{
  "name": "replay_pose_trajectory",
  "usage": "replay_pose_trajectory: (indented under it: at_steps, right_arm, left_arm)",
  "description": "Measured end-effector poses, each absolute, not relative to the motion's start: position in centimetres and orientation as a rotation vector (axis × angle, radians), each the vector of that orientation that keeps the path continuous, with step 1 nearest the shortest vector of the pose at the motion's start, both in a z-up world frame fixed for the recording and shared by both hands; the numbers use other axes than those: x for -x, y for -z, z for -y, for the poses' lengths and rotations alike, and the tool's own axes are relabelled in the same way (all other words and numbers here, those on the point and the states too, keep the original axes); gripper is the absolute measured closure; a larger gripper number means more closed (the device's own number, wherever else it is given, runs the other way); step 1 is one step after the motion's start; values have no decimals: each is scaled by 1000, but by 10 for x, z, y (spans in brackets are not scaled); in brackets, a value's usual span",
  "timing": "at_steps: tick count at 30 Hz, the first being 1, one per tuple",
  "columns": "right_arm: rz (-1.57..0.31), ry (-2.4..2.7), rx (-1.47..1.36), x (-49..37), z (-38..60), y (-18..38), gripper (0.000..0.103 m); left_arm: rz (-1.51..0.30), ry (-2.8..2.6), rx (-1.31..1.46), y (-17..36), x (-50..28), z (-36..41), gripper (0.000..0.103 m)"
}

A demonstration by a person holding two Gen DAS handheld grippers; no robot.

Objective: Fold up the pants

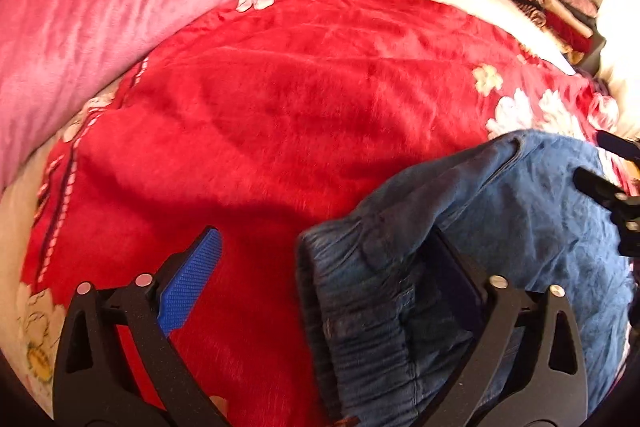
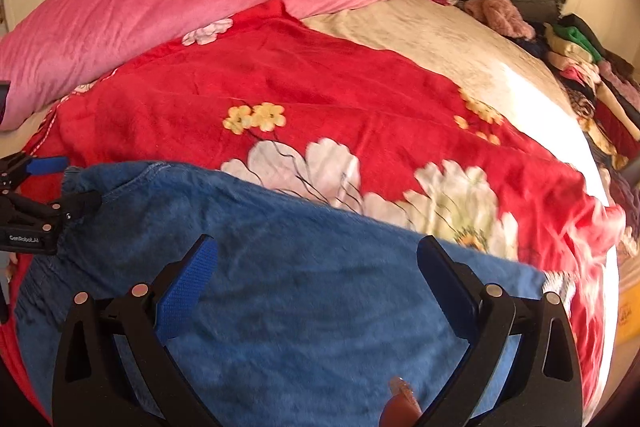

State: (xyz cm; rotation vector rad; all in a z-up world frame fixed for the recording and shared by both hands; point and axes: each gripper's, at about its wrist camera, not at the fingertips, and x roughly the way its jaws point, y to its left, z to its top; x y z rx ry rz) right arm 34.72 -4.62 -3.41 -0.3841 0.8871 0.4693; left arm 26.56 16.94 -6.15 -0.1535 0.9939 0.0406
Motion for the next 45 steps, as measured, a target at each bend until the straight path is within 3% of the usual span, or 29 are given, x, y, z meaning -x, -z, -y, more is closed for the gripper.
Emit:
replay_pose_trajectory:
  at_steps: [2,5,7,11,13,14,16,19,21,32,45]
  right_arm:
    - [-891,-492,422,-352,35,39,4]
    - [-894,-510,487,-354,19,46,4]
    - [-886,-537,540,-353,8,50,4]
    - [-850,-565,643,-348,-11,57,11]
    - [-868,-609,640,-347,-18,62,37]
    - [-879,-623,626,-347,-19,63,43]
    - [-913,-668,527,-347,-15,63,68]
    - [-906,-702,395,-339,-1,55,86]
    - [-873,-719,340,-326,11,44,91]
    - [-739,-741,188,-213,69,-12,94]
    - [-741,-806,242,-79,78,-5,94]
  left_arm:
    - [-989,13,155,62,-265,-166,50]
    - [-960,23,124,55,-259,-158,67]
    - [-931,19,108,48,-256,-153,72]
    - [-877,33,80,30,-243,-145,74]
    - [-863,48,66,25,-236,-142,74]
    - [-862,51,61,24,-234,-140,75]
    - [-867,52,48,25,-230,-139,75]
    - [-869,51,50,25,-227,-140,75]
    - [-860,56,52,23,-222,-141,75]
    - [-798,100,-17,-2,-180,-123,75]
    - [-848,154,-11,5,-99,-120,75]
